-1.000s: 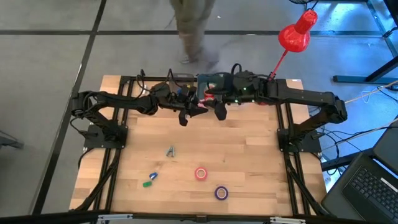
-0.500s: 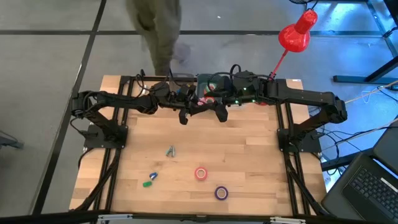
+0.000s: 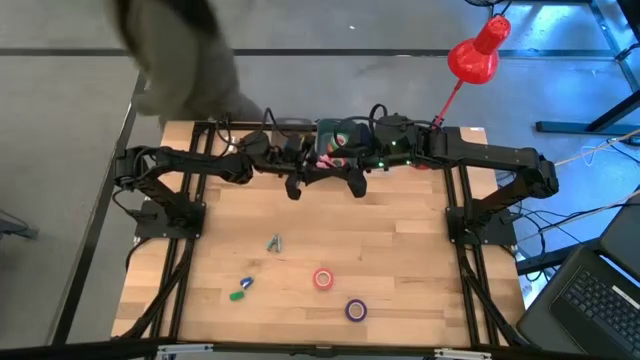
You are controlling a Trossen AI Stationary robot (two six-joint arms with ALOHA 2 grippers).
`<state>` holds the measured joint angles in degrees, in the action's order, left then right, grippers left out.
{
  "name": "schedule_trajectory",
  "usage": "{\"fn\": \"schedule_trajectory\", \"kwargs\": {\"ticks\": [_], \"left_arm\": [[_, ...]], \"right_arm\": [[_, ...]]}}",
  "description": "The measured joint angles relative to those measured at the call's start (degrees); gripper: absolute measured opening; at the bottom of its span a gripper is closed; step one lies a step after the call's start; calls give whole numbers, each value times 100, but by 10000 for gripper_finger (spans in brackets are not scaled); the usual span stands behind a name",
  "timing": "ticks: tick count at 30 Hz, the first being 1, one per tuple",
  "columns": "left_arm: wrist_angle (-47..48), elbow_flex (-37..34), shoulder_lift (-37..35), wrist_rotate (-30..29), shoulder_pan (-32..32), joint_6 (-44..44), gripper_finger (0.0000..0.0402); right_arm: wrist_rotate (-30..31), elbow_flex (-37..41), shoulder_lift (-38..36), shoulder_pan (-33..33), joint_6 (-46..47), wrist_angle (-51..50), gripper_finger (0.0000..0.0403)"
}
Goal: Pick and place Stapler, Stapler remover, tape
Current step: Put the pink staple remover into the transparent bin
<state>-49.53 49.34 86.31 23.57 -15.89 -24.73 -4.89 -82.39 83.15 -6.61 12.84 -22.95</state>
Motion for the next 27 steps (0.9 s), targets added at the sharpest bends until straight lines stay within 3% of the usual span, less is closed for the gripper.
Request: {"fn": "schedule_trajectory", "kwargs": {"ticks": [8, 19, 27], "left_arm": [[-2, 2, -1, -28, 4, 0, 82], [-212, 27, -1, -90, 4, 3, 82], [-243, 46, -1, -81, 7, 21, 82]], "right_arm": [[18, 2, 33, 0, -27, 198, 242], [16, 7, 116, 0, -118, 371, 161], [18, 7, 113, -2, -118, 479, 150]]}}
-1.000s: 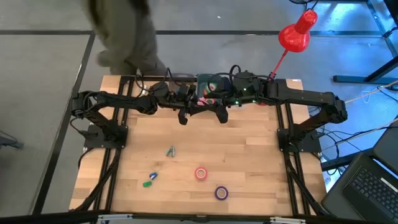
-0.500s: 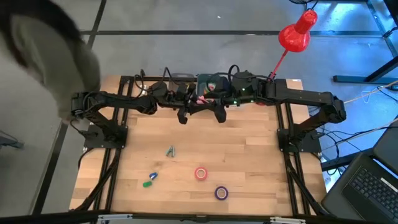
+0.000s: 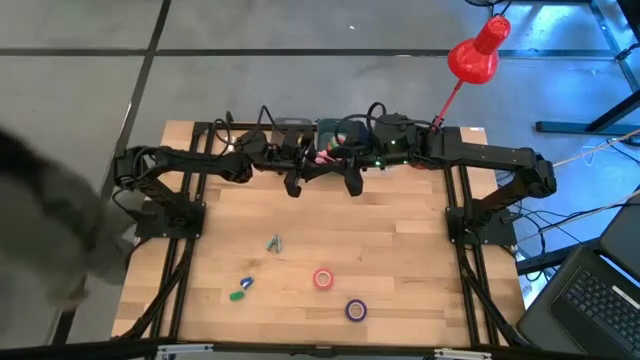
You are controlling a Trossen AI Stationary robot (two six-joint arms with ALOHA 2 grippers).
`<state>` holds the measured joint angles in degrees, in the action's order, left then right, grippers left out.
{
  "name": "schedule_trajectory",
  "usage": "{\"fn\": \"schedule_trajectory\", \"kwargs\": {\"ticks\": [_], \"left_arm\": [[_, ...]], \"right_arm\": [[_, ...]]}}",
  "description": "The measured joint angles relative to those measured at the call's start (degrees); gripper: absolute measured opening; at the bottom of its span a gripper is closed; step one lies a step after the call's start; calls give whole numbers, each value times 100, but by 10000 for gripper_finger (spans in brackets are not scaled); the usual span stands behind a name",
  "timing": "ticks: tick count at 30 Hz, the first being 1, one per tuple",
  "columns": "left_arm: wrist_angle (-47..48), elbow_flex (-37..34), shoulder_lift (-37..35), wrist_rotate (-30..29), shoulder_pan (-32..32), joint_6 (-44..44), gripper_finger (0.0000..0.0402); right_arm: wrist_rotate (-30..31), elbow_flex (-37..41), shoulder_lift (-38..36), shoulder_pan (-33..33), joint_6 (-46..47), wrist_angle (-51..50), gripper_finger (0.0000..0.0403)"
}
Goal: Pick and place Stapler, Stapler remover, tape
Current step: Put the pink staple remover into the transparent bin
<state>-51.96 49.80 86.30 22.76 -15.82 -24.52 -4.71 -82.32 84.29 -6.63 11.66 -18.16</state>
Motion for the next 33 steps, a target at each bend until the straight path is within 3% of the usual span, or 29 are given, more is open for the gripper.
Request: {"fn": "schedule_trajectory", "kwargs": {"ticks": [16, 27, 33], "left_arm": [[20, 7, -7, 118, 5, -32, 82], [57, 28, 20, 114, 16, -39, 82], [51, 26, 20, 114, 14, -37, 82]], "right_arm": [[-181, 0, 31, -2, 160, 63, 153], [-201, 0, 66, 2, 184, 247, 184], [-199, -2, 88, 2, 181, 232, 172]]}}
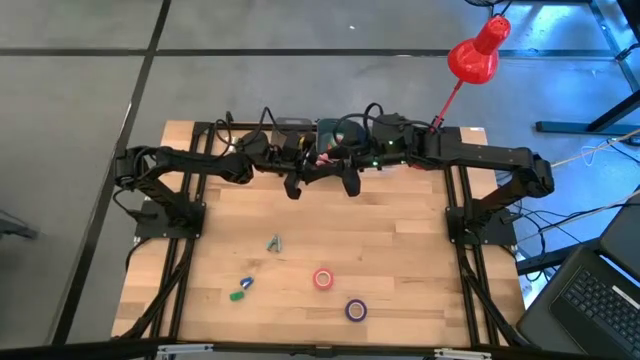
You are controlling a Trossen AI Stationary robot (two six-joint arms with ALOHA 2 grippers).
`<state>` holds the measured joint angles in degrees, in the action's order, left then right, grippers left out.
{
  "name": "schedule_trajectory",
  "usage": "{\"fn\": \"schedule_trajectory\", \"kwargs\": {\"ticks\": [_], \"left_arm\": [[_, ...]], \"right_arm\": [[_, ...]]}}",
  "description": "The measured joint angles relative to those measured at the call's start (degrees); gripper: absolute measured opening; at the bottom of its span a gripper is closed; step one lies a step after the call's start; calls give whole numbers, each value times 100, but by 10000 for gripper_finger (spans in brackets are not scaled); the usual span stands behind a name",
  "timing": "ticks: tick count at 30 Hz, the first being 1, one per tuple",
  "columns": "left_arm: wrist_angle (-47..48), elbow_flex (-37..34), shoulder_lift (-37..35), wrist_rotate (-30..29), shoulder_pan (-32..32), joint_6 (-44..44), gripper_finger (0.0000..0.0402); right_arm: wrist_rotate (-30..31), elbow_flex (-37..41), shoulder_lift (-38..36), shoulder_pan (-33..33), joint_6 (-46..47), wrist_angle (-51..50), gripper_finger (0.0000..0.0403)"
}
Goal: Pick and place Stapler, Stapler remover, tape
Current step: Put the pink staple remover into the transparent bin
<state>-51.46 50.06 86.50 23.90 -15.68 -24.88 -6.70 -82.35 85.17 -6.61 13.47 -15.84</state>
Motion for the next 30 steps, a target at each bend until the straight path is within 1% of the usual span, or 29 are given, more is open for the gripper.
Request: {"fn": "schedule_trajectory", "kwargs": {"ticks": [10, 16, 18, 19, 20, 23, 26, 28, 30], "left_arm": [[6, -9, -9, -13, -6, 24, 82], [46, -9, -13, -42, -7, 22, 82], [59, -11, -16, -194, 19, 6, 90], [63, -11, -17, -239, 29, 0, 108], [70, -11, -17, -295, 37, 0, 134], [165, -11, -17, -516, 89, -129, 222], [538, -13, -17, -618, 114, -131, 298], [862, -13, -17, -600, 114, -145, 335], [1256, -13, -17, -599, 112, -210, 358]], "right_arm": [[111, -4, 39, -4, -37, -2, 95], [110, -4, 39, -4, -31, 0, 92], [107, -4, 39, -7, -42, 0, 92], [106, -4, 39, -6, -46, 1, 92], [92, -4, 39, -4, -48, 21, 92], [90, -4, 41, 2, -50, 35, 92], [239, -4, 33, 0, -138, -13, 92], [465, -4, -29, -4, -242, -146, 92], [661, -4, -156, -60, -328, -395, 92]]}}
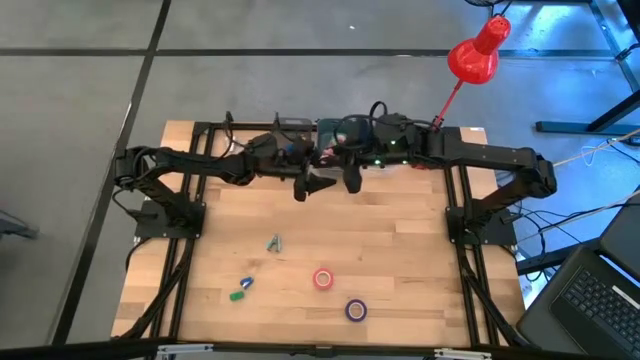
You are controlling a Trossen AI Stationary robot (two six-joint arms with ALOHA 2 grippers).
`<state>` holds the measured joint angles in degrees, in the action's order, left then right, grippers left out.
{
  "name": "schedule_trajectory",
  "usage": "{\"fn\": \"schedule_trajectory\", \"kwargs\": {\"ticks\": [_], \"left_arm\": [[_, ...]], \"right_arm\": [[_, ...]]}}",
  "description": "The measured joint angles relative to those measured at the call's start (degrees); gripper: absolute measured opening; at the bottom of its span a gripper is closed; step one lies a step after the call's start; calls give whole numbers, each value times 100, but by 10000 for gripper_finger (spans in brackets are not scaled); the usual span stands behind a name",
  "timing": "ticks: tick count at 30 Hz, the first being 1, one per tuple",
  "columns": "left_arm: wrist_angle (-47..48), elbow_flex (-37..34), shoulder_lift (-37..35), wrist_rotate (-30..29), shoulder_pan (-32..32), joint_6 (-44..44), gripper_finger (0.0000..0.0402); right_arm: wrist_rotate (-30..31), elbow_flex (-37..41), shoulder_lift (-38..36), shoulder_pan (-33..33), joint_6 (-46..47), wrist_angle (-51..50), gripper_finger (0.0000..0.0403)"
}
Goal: Pick and place Stapler, Stapler remover, tape
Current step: Put the pink staple remover into the transparent bin
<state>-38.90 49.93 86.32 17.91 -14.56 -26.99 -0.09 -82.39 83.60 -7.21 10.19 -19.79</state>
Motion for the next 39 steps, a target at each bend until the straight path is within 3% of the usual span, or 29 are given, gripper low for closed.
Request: {"fn": "schedule_trajectory", "kwargs": {"ticks": [8, 11, 18, 22, 26, 33, 39], "left_arm": [[2043, -4, 0, -20, 0, -83, 364], [2729, -6, 2, -24, 2, -159, 361], [2885, -7, 2, 22, 9, -576, 361], [2885, -7, 2, 17, 28, -631, 361], [2885, -7, 2, 20, 18, -683, 361], [2885, -7, 2, 67, 11, -1048, 361], [2885, -7, 2, 41, -18, -1095, 361]], "right_arm": [[853, 0, -361, -661, -2, -2346, 92], [811, 112, -302, -1233, -60, -2906, 92], [-420, 1254, -141, -2868, -334, -2318, 92], [-914, 1928, 123, -3398, -441, -1536, 92], [-940, 2162, 650, -3542, -721, -1074, 92], [-569, 1839, 1543, -3577, -1199, -1084, 95], [-552, 1556, 1636, -3577, -1197, -1138, 175]]}}
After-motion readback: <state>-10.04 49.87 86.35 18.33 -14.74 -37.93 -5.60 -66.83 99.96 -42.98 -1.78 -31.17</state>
